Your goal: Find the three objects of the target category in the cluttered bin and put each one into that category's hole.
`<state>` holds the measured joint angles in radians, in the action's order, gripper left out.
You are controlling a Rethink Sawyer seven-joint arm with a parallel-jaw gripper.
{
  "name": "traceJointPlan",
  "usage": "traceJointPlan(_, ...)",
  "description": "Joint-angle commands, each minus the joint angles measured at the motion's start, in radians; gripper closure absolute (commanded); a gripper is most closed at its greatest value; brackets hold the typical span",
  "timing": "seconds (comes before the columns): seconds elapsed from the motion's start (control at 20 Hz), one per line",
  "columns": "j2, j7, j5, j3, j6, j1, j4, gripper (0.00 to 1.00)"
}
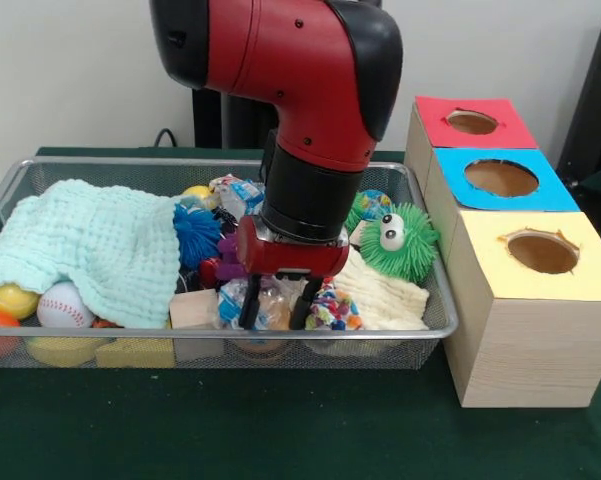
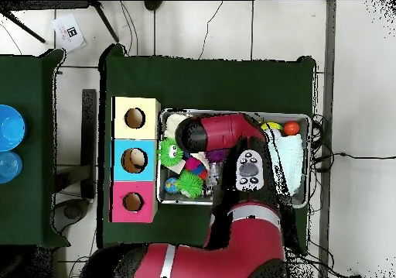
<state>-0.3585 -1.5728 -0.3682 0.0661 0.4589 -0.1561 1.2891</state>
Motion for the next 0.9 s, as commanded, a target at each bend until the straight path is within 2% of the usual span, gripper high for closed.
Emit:
traceJointPlan(0.05, 0.087, -0.064, 0.002, 0.016, 0.228, 0.021, -0.038, 0.0)
traceJointPlan(0.4, 0.069, -0.074, 0.006, 0.032, 0.308, 0.044, -0.055, 0.0)
traceJointPlan(0.9, 0.064, -0.089, 0.003, 0.036, 0.288, 0.047, -0.032, 0.0)
